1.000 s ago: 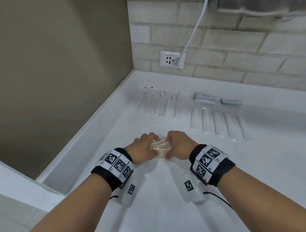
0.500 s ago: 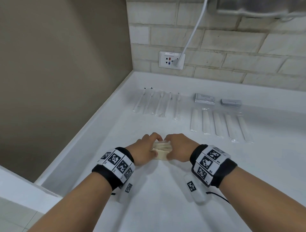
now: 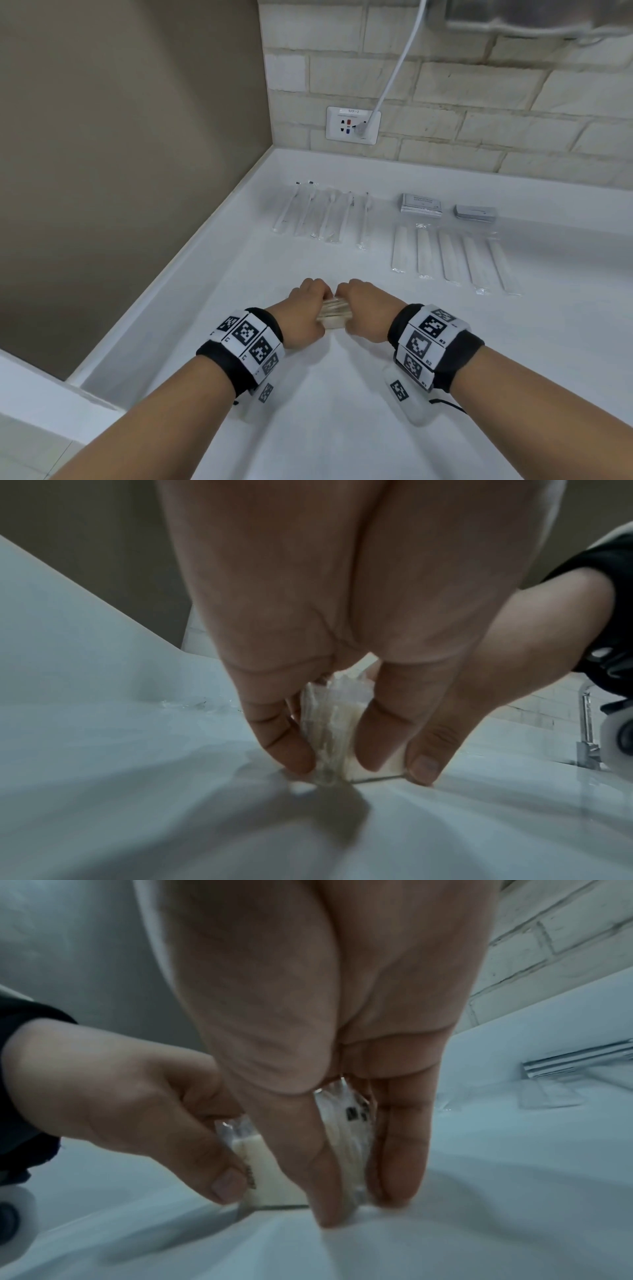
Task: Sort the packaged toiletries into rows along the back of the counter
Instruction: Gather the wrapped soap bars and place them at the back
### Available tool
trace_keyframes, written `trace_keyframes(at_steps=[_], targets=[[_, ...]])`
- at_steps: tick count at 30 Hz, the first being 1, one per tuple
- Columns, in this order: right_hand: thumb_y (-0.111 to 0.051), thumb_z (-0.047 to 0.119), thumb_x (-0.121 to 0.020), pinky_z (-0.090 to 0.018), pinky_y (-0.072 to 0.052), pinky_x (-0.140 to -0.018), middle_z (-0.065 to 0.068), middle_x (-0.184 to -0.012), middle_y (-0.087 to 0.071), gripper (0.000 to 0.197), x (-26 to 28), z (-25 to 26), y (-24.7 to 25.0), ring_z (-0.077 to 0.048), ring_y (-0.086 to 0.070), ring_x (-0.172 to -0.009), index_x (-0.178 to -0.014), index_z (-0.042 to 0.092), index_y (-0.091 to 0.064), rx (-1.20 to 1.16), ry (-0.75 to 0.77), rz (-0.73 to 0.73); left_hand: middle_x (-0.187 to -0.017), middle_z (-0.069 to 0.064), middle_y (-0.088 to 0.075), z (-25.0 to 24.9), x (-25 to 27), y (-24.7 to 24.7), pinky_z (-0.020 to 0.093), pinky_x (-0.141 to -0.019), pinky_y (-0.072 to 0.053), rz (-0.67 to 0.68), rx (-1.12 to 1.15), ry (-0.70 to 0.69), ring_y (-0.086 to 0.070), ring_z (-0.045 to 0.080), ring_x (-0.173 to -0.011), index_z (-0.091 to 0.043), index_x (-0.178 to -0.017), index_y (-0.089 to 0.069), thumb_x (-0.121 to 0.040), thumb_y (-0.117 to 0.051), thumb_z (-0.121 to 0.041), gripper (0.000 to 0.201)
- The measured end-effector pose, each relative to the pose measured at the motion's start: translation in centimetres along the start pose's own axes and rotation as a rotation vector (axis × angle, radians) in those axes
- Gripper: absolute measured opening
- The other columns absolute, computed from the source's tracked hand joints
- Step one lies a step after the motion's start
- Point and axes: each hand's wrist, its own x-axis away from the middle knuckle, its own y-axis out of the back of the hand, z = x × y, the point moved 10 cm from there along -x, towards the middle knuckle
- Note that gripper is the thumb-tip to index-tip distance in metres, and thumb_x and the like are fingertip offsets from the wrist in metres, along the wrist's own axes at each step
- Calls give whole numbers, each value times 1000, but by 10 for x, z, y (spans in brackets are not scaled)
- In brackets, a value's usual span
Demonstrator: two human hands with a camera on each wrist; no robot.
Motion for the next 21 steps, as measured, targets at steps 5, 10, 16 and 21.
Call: trace_keyframes(at_steps=[5,10,16,21], targets=[[-55,6,-87,-31,-41,-71,-6,-105,-38,34,-3,-3,-6,-24,-49,-83,-120,7,-46,48,-26,49,-122,5,-37,14,1,0,31,-87,-40,41,-83,87,-45,23,-109,-13,-125,-39,-87,-56,-19,43],[-56,8,-86,-33,-41,-71,-10,-118,-45,36,-4,0,-6,-25,-51,-83,-121,7,-45,105,5,60,-121,5,-37,8,-1,-3,29,-77,-40,92,-44,68,-50,18,-84,-12,-127,-38,-90,-60,-30,46],[-65,10,-82,-37,-47,-82,-9,-117,-44,46,-1,-2,-3,-30,-58,-98,-124,9,-45,-3,24,73,-124,8,-43,5,-3,-1,34,-85,-46,82,-16,35,-57,26,-99,-11,-126,-42,-93,-57,-31,41],[-64,5,-78,-25,-41,-62,-3,-107,-41,46,4,-2,0,-21,-51,-83,-117,9,-39,-133,38,37,-120,7,-42,4,-2,0,36,-83,-47,84,-23,49,-57,26,-96,-10,-122,-43,-92,-55,-26,37]])
